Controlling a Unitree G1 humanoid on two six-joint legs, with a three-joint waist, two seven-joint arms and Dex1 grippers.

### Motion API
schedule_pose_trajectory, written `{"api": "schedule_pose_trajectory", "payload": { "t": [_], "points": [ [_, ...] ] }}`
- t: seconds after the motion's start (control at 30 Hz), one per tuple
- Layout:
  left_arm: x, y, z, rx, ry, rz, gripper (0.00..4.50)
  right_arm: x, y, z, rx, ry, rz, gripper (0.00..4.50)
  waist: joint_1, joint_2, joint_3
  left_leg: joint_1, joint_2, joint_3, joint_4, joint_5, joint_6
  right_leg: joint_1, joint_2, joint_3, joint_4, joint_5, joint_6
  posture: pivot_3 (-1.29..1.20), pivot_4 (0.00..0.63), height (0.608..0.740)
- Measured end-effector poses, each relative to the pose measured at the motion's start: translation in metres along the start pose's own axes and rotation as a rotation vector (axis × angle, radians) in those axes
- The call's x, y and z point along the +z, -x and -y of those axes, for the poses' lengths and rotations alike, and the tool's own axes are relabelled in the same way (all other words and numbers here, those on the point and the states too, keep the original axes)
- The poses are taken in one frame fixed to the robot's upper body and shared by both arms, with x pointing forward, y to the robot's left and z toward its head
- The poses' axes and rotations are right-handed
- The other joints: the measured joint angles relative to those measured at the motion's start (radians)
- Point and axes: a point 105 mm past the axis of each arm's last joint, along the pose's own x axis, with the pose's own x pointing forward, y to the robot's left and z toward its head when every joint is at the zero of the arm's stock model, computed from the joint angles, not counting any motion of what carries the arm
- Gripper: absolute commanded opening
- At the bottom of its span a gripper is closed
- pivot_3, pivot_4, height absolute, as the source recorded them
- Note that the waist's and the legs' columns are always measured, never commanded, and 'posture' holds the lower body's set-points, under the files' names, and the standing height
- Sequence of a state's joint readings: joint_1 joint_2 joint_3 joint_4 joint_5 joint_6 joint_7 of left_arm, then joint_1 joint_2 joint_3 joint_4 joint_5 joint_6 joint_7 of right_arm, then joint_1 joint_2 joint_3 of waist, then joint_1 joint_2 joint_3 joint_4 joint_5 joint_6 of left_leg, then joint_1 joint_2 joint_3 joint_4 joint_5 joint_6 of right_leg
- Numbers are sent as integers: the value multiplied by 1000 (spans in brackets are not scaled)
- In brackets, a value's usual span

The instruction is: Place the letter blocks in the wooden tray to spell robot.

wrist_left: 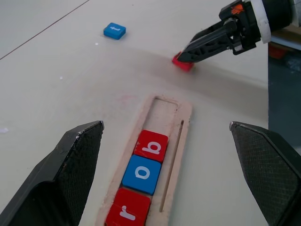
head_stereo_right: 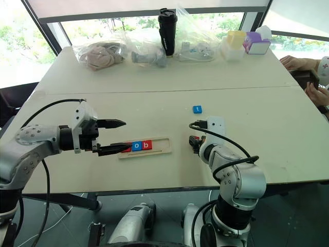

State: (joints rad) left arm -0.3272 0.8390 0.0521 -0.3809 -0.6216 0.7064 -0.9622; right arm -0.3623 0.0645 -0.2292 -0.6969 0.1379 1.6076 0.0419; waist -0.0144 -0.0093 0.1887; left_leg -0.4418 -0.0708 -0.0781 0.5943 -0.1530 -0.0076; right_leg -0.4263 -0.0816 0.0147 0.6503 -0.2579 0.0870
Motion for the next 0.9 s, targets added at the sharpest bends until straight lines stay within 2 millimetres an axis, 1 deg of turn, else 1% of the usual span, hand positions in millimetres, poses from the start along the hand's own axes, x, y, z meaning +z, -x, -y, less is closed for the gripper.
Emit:
{"api": "schedule_pose_trajectory", "payload": {
  "t": [0.03, 0.07, 0.1, 0.13, 0.2, 0.27, 0.3, 0.33, 0.37, 0.43, 0.5, 0.57, 0.6, 0.67, 0.7, 0.77, 0.9],
  "points": [
    [0, 0, -1, 1, -1, 1, 4500, 1, 1, 2, 0, 21, 1, 4440, 0, 0, 0, 0, 0, 0, 0, 0, 0, 0, 0, 0, -1, 0, 0, 0, 150, 740],
    [0, 0, -1, -1, -1, 2, 4500, 4, 2, 8, -1, 78, 0, 4440, 0, 0, 0, 0, 0, 0, 0, 0, 0, 1, 0, 0, -2, 0, 0, 0, 150, 740],
    [0, 0, -1, -4, -2, 3, 4500, 11, 4, 17, -16, 145, 1, 4440, 1, 0, 0, -1, -1, 0, 0, 0, 0, 1, -1, -1, -3, 0, 0, 0, 150, 740],
    [0, 1, -1, -5, -2, 4, 4500, 19, 7, 29, -43, 211, 11, 4440, 2, 0, 0, -1, -1, 1, 1, 0, 0, 1, -2, -1, -4, 0, 0, 0, 150, 740],
    [0, 1, -1, -9, -5, 2, 4500, 41, 13, 42, 3, 369, 67, 4440, 1, 0, 0, -1, -2, 2, 1, 0, 1, 2, -2, -1, -5, 0, 0, 0, 150, 740],
    [0, 1, -1, -18, -11, -3, 4500, 59, 18, 39, 146, 513, 148, 4440, -1, -1, 0, -1, -1, 2, 0, -1, 1, 3, -2, -2, -5, 0, 1, 0, 150, 740],
    [0, 1, -1, -24, -14, -5, 4500, 62, 21, 35, 224, 579, 172, 4440, -3, -1, 0, 0, 0, 2, 0, -1, 2, 3, -1, -2, -5, 0, 1, 0, 150, 740],
    [0, 1, 0, -33, -18, -8, 4500, 59, 24, 31, 326, 655, 176, 4440, -3, -1, 0, 0, 0, 2, 0, -1, 2, 3, -1, -3, -5, -1, 2, 0, 150, 740],
    [-1, 1, 1, -48, -24, -20, 4500, 51, 26, 29, 449, 734, 147, 4440, -3, -1, 0, 0, 1, 2, 0, -1, 3, 4, 0, -3, -5, -1, 2, 0, 150, 740],
    [-2, 2, 3, -67, -32, -32, 4500, 35, 25, 30, 607, 822, 88, 4440, -4, -1, 1, 0, 1, 2, 0, -1, 3, 4, 0, -3, -5, -1, 2, 0, 150, 740],
    [-1, 2, 4, -85, -43, -35, 4500, 22, 22, 28, 723, 880, 53, 4440, -5, -2, 1, 0, 1, 2, 2, -1, 3, 4, 0, -3, -4, -1, 2, 0, 150, 740],
    [-1, 2, 3, -84, -48, -44, 4500, 15, 16, 28, 806, 918, 26, 4440, -4, -2, 1, 0, 1, 2, 3, -1, 3, 4, -1, -3, -4, 0, 1, 0, 150, 740],
    [-1, 3, 2, -82, -52, -49, 4500, 17, 9, 29, 835, 946, 14, 4440, -3, -2, 1, 0, 1, 2, 4, -1, 3, 4, -1, -3, -4, 0, 1, 0, 150, 740],
    [-2, 3, 2, -80, -52, -51, 4500, 20, 4, 31, 846, 965, 16, 4440, -1, -2, 1, 0, 1, 2, 4, -1, 3, 5, -1, -3, -4, 0, 1, 0, 150, 740],
    [-3, 4, 3, -76, -49, -53, 4500, 25, -2, 31, 861, 990, 14, 4440, -2, -2, 1, 0, 1, 2, 4, -1, 3, 4, -1, -2, -4, 0, 1, 0, 150, 740],
    [-5, 3, 6, -77, -45, -55, 4500, 28, -9, 29, 880, 1011, 20, 4440, 0, -2, 1, 0, 1, 2, 4, -1, 2, 4, -2, -2, -4, 0, 1, 0, 150, 740],
    [-9, 3, 11, -62, -25, -58, 4500, 20, -22, 31, 923, 1028, -30, 4440, 5, -2, 1, -1, 0, 2, 3, -1, 2, 3, -2, -2, -4, 0, 1, 0, 150, 740]
  ]
}}
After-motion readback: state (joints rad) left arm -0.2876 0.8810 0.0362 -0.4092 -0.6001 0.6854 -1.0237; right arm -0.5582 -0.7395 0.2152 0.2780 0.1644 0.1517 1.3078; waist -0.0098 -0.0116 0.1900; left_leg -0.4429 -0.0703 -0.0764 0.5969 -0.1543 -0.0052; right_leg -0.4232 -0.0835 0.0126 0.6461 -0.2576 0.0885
